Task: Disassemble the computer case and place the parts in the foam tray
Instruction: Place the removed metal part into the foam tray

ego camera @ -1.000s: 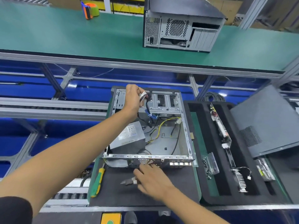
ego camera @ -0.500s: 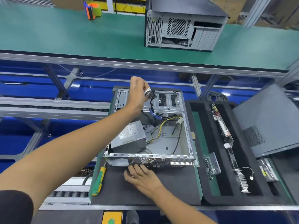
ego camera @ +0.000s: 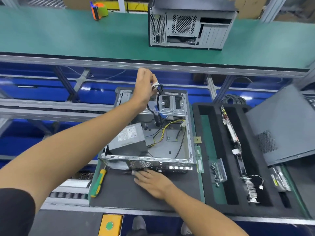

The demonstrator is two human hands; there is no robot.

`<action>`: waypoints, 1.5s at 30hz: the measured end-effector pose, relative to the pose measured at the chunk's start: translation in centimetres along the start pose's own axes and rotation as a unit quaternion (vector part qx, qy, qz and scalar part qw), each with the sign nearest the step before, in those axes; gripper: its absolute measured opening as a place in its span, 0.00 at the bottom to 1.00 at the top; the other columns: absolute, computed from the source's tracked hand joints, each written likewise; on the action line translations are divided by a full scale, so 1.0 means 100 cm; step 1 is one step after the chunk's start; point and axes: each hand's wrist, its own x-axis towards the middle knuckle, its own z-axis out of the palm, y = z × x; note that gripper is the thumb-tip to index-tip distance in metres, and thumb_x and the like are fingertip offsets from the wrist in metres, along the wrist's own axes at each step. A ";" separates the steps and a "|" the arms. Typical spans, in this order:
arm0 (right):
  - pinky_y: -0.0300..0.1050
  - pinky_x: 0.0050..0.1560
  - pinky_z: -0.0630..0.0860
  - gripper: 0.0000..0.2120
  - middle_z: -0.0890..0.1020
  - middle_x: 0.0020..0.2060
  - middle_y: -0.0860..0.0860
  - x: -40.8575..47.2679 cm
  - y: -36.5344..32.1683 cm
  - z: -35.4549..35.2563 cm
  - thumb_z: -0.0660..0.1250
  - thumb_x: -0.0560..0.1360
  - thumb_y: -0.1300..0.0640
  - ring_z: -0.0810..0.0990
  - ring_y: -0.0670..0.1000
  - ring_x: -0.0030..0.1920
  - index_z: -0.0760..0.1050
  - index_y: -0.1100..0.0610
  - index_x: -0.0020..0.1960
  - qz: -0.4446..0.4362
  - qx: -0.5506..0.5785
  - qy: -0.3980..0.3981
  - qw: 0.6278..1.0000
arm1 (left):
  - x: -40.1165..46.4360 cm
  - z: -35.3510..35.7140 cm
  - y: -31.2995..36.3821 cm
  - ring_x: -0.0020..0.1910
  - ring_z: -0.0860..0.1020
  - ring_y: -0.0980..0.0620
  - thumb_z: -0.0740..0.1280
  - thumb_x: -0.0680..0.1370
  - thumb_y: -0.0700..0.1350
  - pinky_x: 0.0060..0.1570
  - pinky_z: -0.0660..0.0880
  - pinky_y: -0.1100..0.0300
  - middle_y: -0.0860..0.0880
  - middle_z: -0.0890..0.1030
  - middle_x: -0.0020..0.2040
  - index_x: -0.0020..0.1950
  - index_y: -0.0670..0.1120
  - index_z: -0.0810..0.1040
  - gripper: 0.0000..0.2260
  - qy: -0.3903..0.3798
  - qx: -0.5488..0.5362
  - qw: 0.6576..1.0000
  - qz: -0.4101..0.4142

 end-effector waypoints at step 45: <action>0.64 0.55 0.79 0.07 0.85 0.44 0.61 -0.308 0.293 0.149 0.58 0.82 0.62 0.83 0.60 0.42 0.67 0.57 0.45 0.558 0.659 0.329 0.383 | -0.131 0.217 -0.182 0.33 0.75 0.60 0.64 0.79 0.38 0.31 0.68 0.70 0.53 0.78 0.39 0.49 0.46 0.72 0.04 -0.372 0.422 0.814 -0.144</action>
